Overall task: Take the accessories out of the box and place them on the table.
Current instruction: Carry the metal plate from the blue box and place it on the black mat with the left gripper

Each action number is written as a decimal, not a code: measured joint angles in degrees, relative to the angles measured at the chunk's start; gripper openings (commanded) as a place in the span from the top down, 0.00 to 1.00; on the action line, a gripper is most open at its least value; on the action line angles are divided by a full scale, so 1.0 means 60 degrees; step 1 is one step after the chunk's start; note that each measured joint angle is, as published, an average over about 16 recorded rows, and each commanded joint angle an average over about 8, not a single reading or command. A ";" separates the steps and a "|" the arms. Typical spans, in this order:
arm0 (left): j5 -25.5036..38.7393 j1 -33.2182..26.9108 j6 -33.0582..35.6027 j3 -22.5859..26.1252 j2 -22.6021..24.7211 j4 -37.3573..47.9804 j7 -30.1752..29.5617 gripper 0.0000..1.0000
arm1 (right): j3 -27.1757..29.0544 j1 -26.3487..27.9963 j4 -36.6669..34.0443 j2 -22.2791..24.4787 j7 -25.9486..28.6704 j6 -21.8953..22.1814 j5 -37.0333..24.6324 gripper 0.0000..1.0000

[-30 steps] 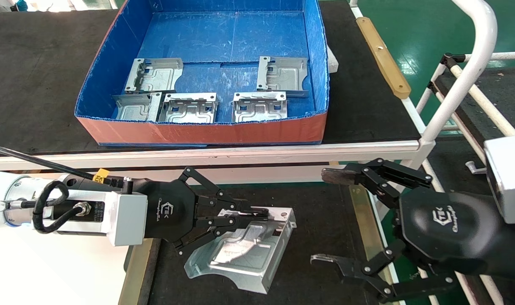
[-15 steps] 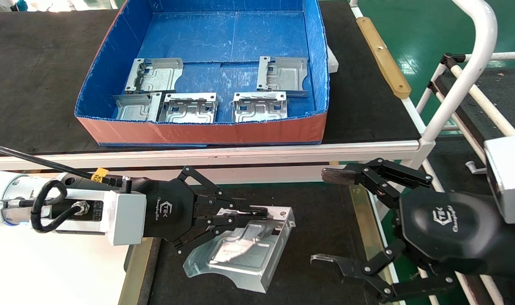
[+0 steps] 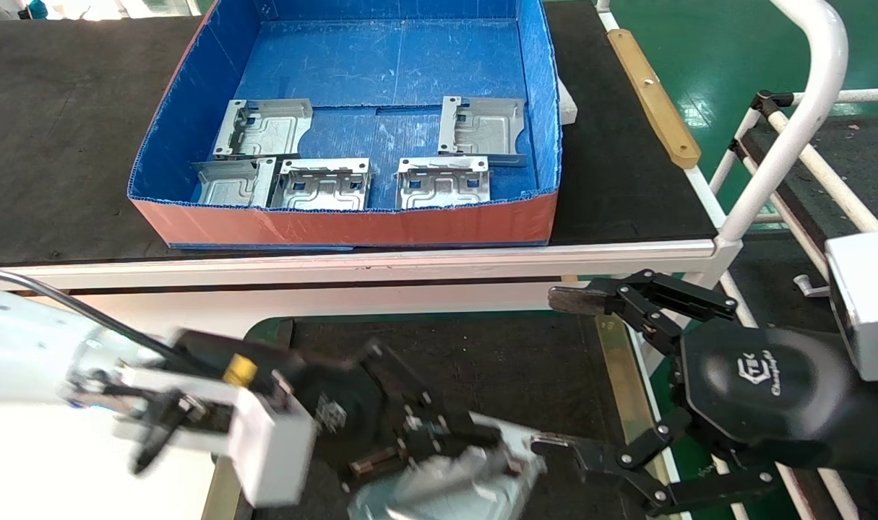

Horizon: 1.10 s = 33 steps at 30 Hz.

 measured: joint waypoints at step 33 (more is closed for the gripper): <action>0.4102 0.0666 -0.5656 0.1785 0.2450 -0.1391 -0.2322 1.00 | -0.0001 0.0000 0.0000 0.0000 0.0000 0.0000 0.0000 0.00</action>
